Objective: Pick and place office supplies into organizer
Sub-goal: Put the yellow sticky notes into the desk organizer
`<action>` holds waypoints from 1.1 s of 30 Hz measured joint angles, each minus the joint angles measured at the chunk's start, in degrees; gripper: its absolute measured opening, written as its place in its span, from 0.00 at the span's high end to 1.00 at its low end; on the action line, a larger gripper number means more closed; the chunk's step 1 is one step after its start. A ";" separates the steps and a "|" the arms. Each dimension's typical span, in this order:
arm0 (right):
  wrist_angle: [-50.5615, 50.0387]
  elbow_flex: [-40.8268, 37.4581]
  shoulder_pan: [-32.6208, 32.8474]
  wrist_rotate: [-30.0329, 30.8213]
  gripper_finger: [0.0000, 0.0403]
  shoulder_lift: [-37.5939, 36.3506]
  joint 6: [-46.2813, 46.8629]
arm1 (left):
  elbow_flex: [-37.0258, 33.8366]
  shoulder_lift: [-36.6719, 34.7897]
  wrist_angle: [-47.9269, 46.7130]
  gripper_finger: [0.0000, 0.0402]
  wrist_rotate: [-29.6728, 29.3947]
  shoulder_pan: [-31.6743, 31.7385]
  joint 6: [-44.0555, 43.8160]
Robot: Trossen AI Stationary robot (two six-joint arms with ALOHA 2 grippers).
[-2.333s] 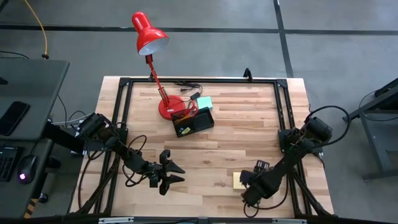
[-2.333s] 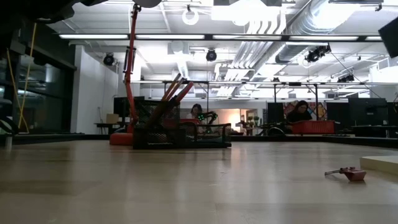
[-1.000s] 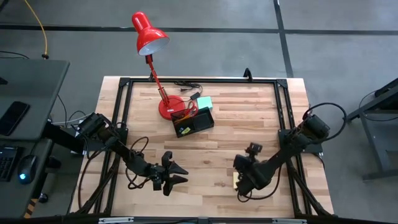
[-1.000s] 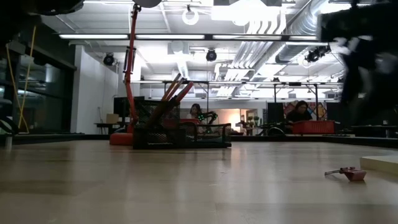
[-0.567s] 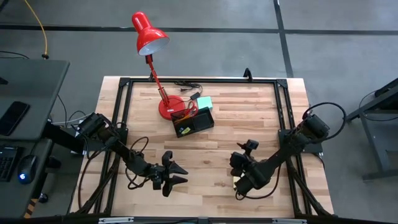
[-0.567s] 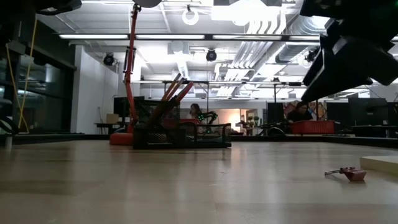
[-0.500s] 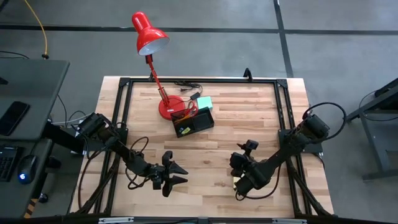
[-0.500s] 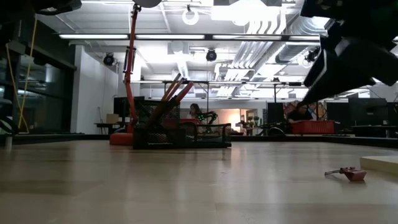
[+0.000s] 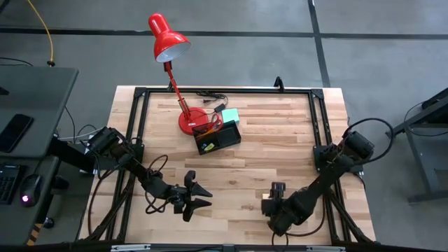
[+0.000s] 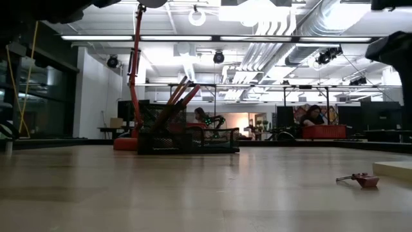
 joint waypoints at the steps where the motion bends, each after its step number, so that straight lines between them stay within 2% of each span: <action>1: 1.00 0.32 -0.02 -0.76 0.32 -0.01 0.99 | 0.00 0.00 -0.29 0.62 0.00 0.01 0.01; 4: 1.63 1.10 0.11 -2.89 0.32 -0.02 3.60 | 0.00 0.00 -1.27 0.62 0.00 0.00 -0.03; 8: 1.10 0.92 0.92 -1.96 0.32 0.54 6.22 | 0.00 0.00 -1.79 0.62 0.05 -0.01 -0.59; 12: 0.87 0.87 1.69 -1.89 0.32 4.26 9.06 | 0.00 0.00 -1.98 0.62 0.19 -0.01 -1.17; 17: 0.42 1.23 2.74 0.37 0.32 8.22 9.38 | 0.00 0.00 -1.98 0.62 0.44 -0.01 -1.23; 29: -2.28 1.42 4.27 3.33 0.32 9.79 14.92 | 0.00 0.00 -1.96 0.62 0.44 0.01 -1.26; 33: -2.41 1.51 3.84 3.94 0.37 10.21 14.92 | 0.00 0.00 -1.96 0.62 0.44 0.01 -1.28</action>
